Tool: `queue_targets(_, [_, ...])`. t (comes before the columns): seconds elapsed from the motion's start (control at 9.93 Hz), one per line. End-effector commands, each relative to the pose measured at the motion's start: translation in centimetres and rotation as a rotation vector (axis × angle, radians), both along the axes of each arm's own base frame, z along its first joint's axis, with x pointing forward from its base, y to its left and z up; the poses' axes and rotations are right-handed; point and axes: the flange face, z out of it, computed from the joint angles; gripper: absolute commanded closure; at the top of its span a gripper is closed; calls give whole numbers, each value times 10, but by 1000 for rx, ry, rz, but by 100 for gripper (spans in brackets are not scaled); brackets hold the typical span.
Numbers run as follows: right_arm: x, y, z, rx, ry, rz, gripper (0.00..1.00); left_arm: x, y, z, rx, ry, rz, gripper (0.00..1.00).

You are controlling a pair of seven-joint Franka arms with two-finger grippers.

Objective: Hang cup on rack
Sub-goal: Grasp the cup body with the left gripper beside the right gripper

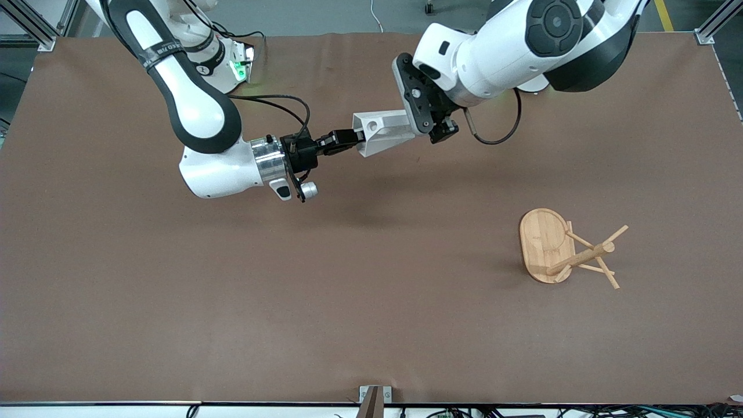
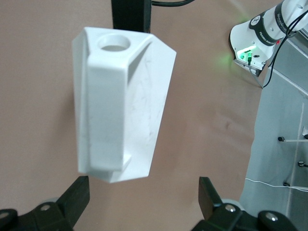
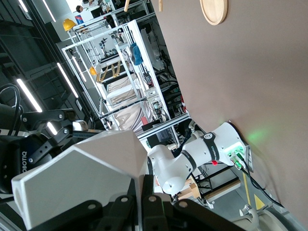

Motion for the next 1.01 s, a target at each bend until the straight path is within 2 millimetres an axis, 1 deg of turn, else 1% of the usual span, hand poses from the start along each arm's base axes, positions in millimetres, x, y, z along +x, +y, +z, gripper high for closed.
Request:
queue_targets(0.0, [-7, 1, 3, 19, 1, -11, 99, 7, -5, -30, 50, -5, 12, 0])
queue_targets(0.1, [-7, 1, 3, 19, 1, -11, 99, 7, -11, -37, 71, -9, 9, 0])
queue_targets(0.2, [-7, 1, 4, 19, 0, -11, 99, 6, -17, -38, 69, -24, 15, 0])
queue_targets(0.4, [-7, 1, 4, 19, 0, -11, 98, 9, -17, -34, 60, -35, 45, 0])
queue_targets(0.7, [-8, 3, 5, 19, -2, -8, 98, 5, -23, -31, 46, -35, 48, 0])
queue_targets(0.81, [-8, 3, 5, 19, -2, -8, 98, 7, -25, -32, 32, -46, 58, 0])
queue_targets(0.91, [-8, 3, 5, 19, -2, -8, 98, 12, -27, -39, 27, -42, 67, 0])
